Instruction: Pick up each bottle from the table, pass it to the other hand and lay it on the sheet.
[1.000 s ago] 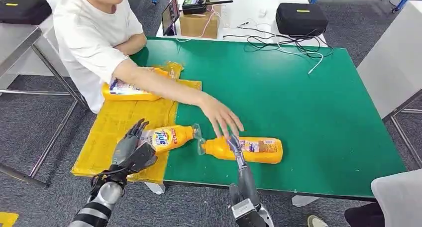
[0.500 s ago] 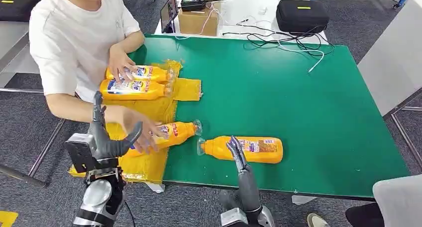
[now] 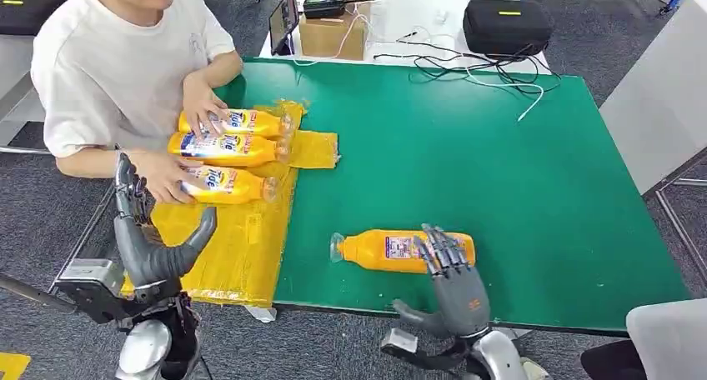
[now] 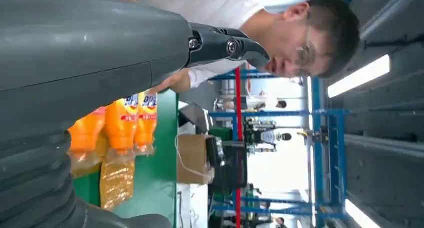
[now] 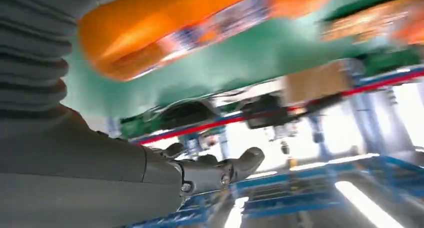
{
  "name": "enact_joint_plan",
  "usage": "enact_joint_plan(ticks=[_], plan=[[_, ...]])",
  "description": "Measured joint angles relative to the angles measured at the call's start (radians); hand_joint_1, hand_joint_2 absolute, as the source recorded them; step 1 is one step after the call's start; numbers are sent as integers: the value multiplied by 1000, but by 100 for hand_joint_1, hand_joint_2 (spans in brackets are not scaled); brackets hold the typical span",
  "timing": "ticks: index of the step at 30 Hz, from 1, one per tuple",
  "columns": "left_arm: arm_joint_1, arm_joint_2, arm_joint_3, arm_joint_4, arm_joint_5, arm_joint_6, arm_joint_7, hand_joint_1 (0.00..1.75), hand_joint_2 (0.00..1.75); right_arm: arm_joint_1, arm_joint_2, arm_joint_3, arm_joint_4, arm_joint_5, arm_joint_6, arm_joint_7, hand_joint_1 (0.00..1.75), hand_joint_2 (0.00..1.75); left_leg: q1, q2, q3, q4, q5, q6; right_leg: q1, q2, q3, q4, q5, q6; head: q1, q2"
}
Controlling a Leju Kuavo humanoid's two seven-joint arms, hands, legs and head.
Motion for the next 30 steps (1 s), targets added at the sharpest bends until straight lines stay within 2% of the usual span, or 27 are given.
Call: enact_joint_plan(ticks=[7, 12, 16, 27, 30], plan=[[24, -10, -11, -30, -3, -3, 0, 0, 175, -7, -30, -35, 17, 0, 4, 10, 0, 175, 1, 0, 0, 0, 0, 0, 1, 0, 0, 0, 0, 0, 0, 0], [26, -10, -16, -32, -46, 17, 3, 0, 175, -38, -19, -47, 64, -34, 100, 49, 0, 175, 1, 1, 0, 0, 0, 0, 1, 0, 0, 0, 0, 0, 0, 0], [20, -10, -14, -29, -78, 29, 9, 0, 175, -94, 3, -45, 171, -48, 180, 63, 0, 175, 1, 1, 0, 0, 0, 0, 1, 0, 0, 0, 0, 0, 0, 0], [-16, -10, -14, -1, -99, 35, 24, 0, 175, -243, 55, -18, 394, -46, 222, 101, 0, 175, 1, 1, 1, 0, 0, 0, 1, 0, 1, 0, 0, 0, 0, 0], [-53, -10, -15, 35, -149, 56, 61, 0, 175, -343, 74, 14, 477, -45, 303, 156, 0, 175, 1, 8, 5, 0, 0, 0, 1, 7, 1, 0, 3, -2, 0, 0]])
